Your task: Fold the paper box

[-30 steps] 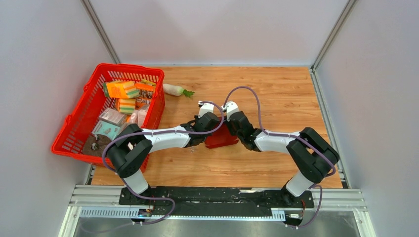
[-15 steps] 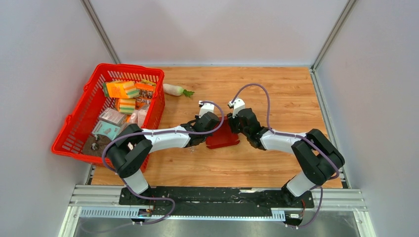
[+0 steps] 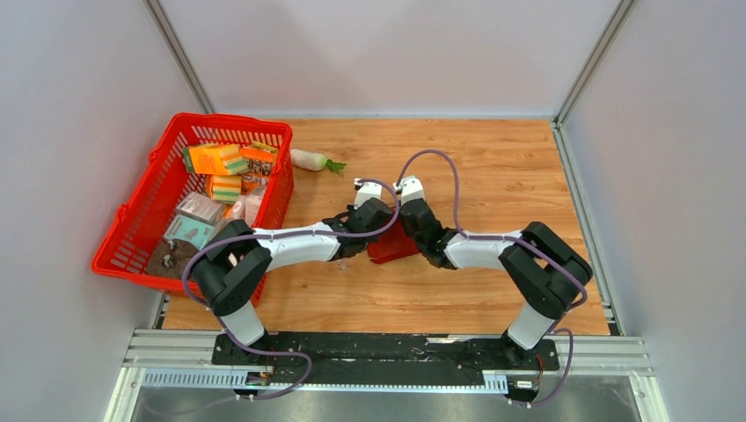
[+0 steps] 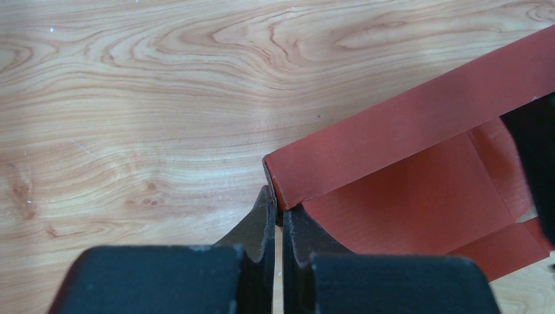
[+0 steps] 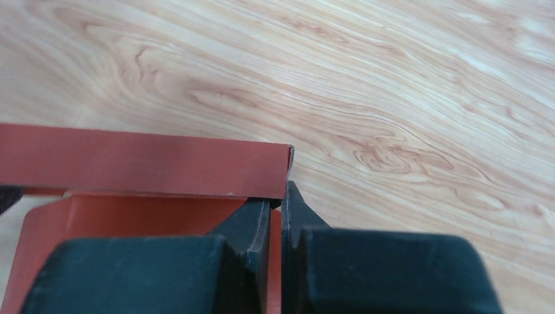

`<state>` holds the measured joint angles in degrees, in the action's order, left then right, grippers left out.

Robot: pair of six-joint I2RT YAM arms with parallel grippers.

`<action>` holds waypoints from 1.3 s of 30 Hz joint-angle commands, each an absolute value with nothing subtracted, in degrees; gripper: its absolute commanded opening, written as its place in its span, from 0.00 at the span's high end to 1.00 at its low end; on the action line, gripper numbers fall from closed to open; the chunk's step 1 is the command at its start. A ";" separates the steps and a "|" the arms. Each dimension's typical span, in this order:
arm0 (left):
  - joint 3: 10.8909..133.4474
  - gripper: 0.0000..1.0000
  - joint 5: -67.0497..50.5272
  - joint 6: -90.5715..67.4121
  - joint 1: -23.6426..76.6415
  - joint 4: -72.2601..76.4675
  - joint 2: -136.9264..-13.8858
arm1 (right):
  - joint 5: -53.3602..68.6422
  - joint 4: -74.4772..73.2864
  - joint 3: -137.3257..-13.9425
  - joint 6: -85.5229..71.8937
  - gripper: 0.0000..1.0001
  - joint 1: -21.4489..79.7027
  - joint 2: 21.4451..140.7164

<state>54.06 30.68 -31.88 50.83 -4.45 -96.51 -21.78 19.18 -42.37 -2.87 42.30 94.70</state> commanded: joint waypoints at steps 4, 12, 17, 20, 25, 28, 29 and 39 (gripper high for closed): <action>57.74 1.00 27.95 -34.45 51.33 -6.15 -98.09 | -51.15 15.83 -49.04 -10.63 1.00 50.54 100.28; 57.30 1.00 28.39 -34.54 51.24 -6.68 -97.91 | -40.96 17.85 -47.64 -6.50 1.00 50.01 98.27; 57.39 1.00 28.04 -35.06 50.80 -7.12 -98.00 | -34.21 11.61 -43.43 -13.69 0.38 48.08 89.06; 57.48 1.00 27.42 -35.59 50.19 -7.64 -98.17 | -32.96 2.75 -40.61 -19.65 0.18 48.08 79.83; 55.21 0.74 23.83 -35.95 49.83 -5.38 -96.34 | -27.60 -15.01 -37.01 -28.20 0.11 47.20 66.56; 51.78 0.45 22.33 -35.68 49.83 -3.17 -92.38 | -19.37 -21.08 -36.30 -30.93 0.10 45.53 63.46; 50.98 0.39 21.54 -35.51 49.75 -3.25 -91.15 | -17.51 -22.14 -36.30 -32.16 0.11 44.31 61.72; 40.01 0.31 13.11 -32.61 47.55 -7.12 -67.01 | 6.04 -21.39 -34.99 -39.90 0.18 30.69 63.62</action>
<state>43.75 17.78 -34.87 48.49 -6.61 -76.44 -6.85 -23.97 -36.88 -35.79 36.27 61.80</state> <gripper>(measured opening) 0.731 0.853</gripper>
